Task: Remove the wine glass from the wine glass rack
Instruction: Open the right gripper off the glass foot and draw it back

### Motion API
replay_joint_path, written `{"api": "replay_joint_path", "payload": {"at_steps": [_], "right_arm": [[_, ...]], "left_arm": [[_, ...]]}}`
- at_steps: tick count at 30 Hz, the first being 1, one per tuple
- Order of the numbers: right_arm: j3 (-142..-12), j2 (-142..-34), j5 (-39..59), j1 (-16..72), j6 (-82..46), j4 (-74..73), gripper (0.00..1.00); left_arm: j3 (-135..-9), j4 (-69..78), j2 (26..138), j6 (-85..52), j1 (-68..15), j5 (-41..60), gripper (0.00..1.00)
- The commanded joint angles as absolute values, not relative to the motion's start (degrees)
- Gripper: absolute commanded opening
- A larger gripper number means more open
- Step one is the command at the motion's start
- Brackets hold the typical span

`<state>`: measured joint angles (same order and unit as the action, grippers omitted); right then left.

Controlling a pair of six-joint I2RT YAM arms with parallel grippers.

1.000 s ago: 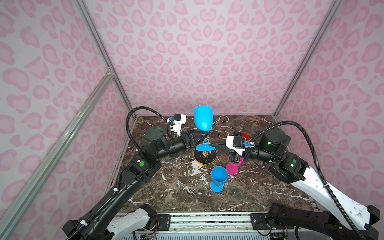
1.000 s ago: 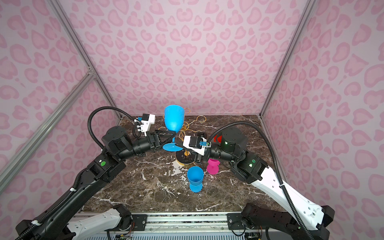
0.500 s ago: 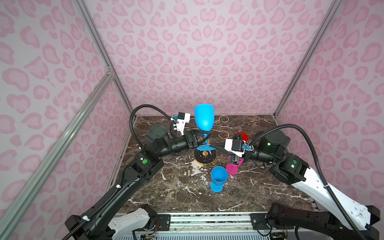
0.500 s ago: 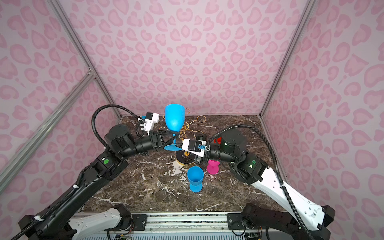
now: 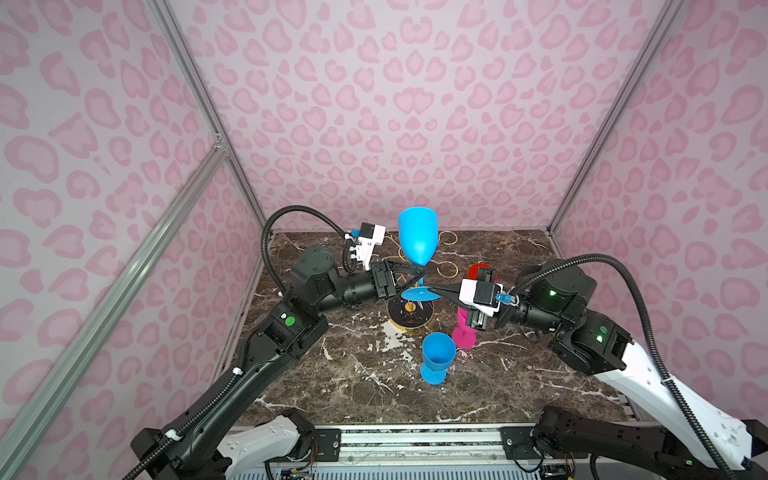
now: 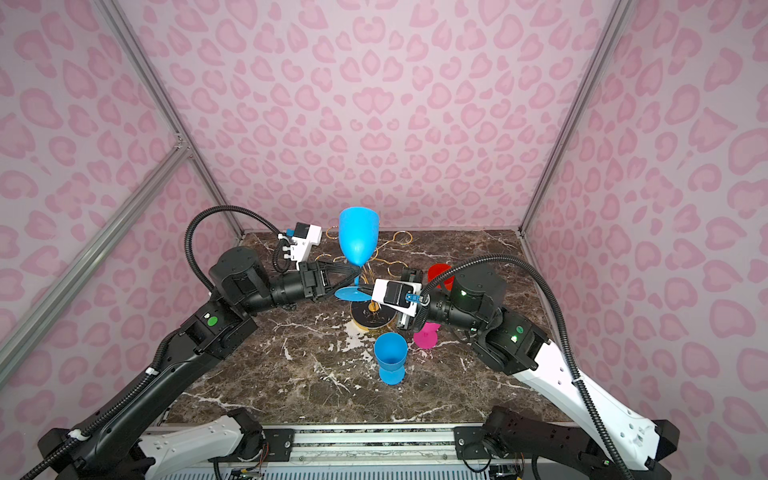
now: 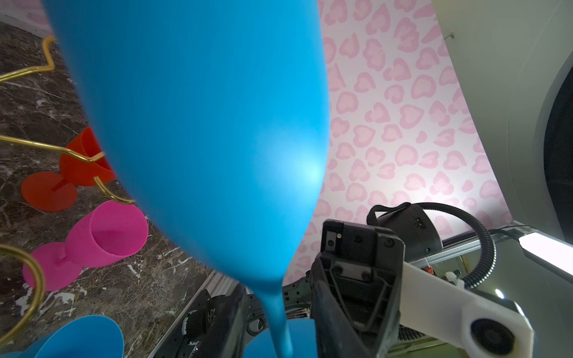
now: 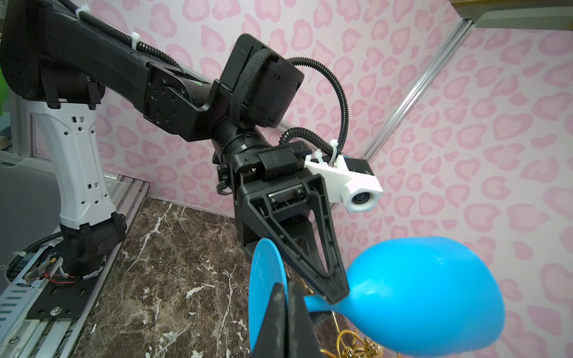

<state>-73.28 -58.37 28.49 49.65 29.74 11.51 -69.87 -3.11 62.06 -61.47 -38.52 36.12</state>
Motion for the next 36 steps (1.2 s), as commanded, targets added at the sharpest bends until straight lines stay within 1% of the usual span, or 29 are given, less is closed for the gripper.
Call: {"api": "replay_joint_path", "payload": {"at_steps": [1,3,12,14,15,17,27,34,35,36], "right_arm": [[-72.85,-58.10,25.65,49.60,30.42,8.73,0.00],[-72.73,-57.92,25.83,49.66,30.32,8.53,0.00],[-73.01,-58.45,25.96,50.52,30.87,8.03,0.00],[-72.99,-58.45,25.55,50.71,31.26,8.09,0.00],[-73.00,-58.45,25.36,50.76,31.33,8.00,0.00],[-73.10,-58.49,25.16,50.85,31.61,8.00,0.00],[-73.34,-58.97,24.70,51.26,32.00,8.10,0.00],[-72.81,-58.67,24.00,51.53,32.30,8.53,0.00],[-72.58,-58.54,23.79,51.61,32.18,8.57,0.03],[-72.52,-58.40,23.58,51.60,32.24,8.85,0.15]], "left_arm": [[-70.10,-2.85,61.74,-60.86,-38.85,38.84,0.33],[-69.85,-2.33,61.61,-61.15,-39.13,38.83,0.31],[-70.97,-2.28,62.75,-60.36,-41.03,39.89,0.31],[-70.85,-2.37,62.75,-60.21,-41.04,39.89,0.29],[-70.73,-2.40,62.59,-60.22,-41.04,39.80,0.26],[-70.50,-2.67,62.41,-60.13,-41.05,39.33,0.05],[-70.77,-2.29,62.41,-60.32,-41.13,39.03,0.04],[-70.47,-2.22,61.62,-60.40,-41.13,36.80,0.04],[-70.45,-2.24,61.53,-60.38,-41.13,36.46,0.04],[-70.45,-2.20,61.38,-60.30,-41.13,36.09,0.04]]}}
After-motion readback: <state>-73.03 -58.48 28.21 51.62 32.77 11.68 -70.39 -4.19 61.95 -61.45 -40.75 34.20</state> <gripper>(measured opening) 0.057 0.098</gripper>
